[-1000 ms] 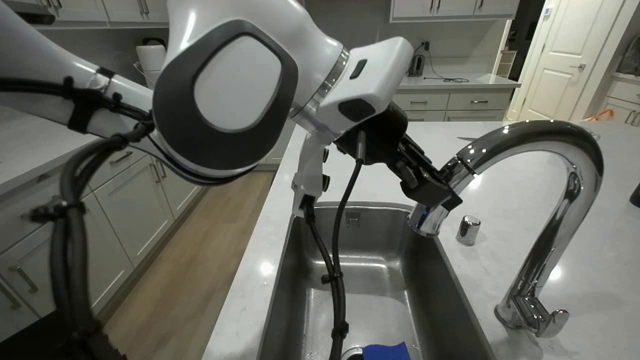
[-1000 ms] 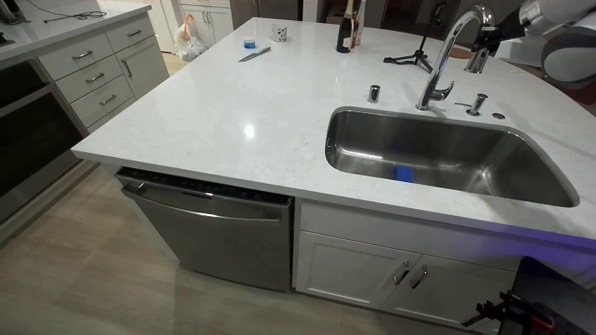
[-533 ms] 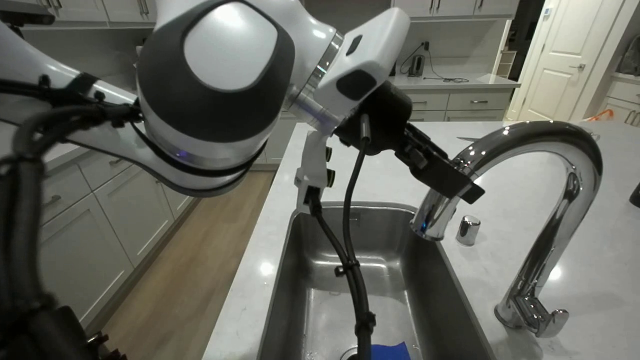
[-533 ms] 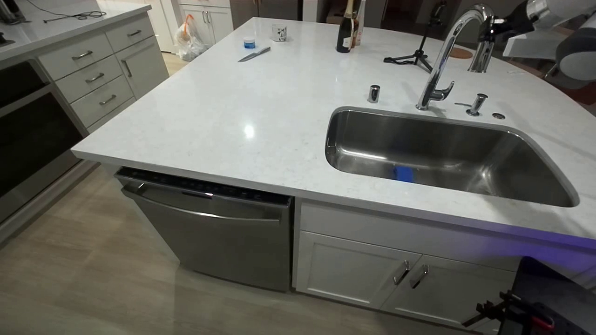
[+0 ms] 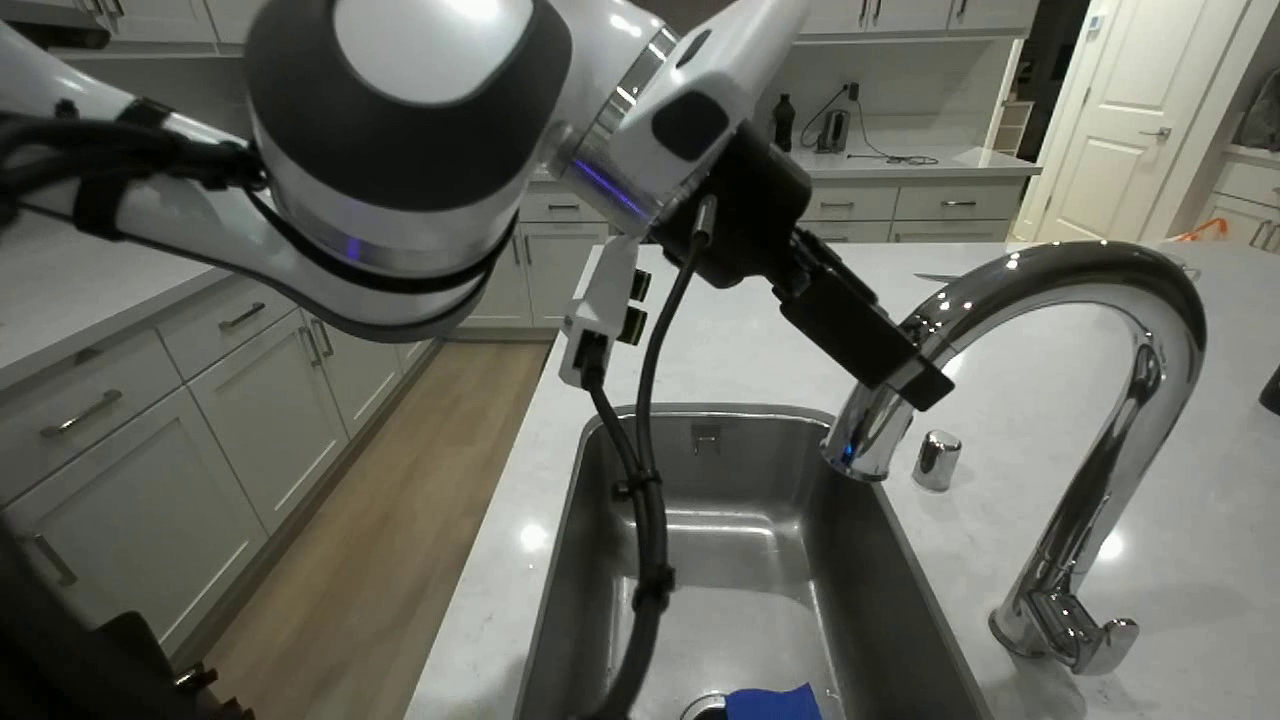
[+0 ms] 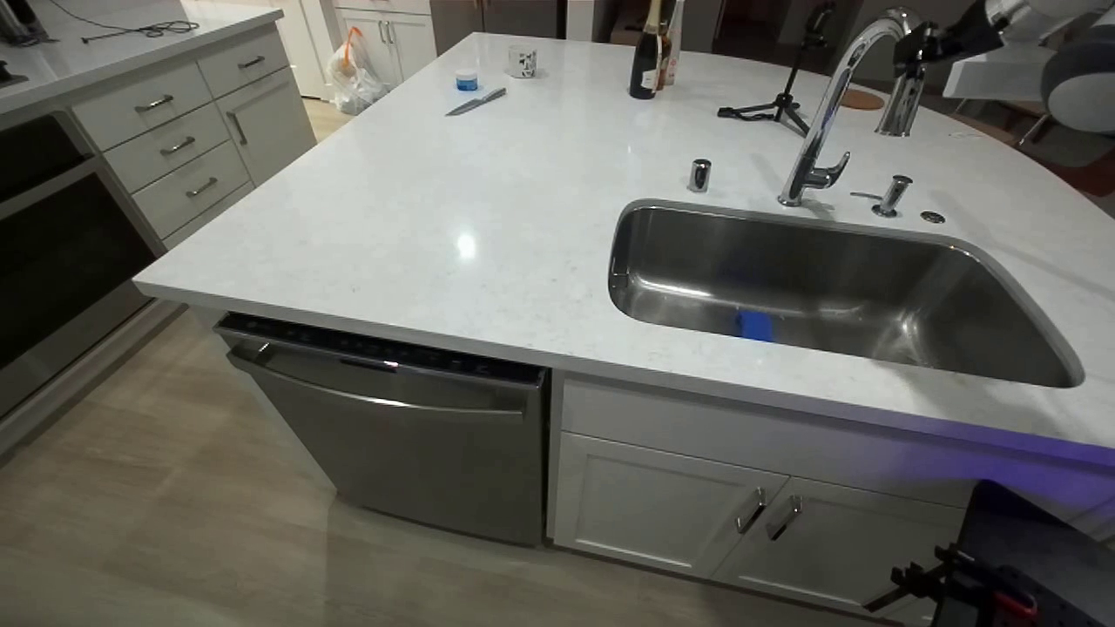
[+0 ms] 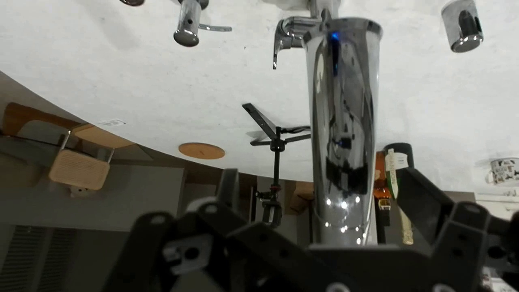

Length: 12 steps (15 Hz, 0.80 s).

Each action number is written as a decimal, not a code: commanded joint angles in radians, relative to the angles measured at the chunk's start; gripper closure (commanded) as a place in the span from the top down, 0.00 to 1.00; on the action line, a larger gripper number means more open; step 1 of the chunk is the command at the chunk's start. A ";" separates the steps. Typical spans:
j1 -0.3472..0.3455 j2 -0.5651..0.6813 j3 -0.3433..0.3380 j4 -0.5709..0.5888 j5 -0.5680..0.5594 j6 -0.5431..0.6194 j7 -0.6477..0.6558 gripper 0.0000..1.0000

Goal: Pull the tap back into the other part of it

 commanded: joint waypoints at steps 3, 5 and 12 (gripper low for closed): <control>0.142 -0.059 -0.048 -0.032 0.202 -0.242 -0.207 1.00; 0.182 -0.076 -0.055 -0.026 0.264 -0.337 -0.262 1.00; 0.240 -0.162 -0.044 -0.032 0.298 -0.557 -0.290 1.00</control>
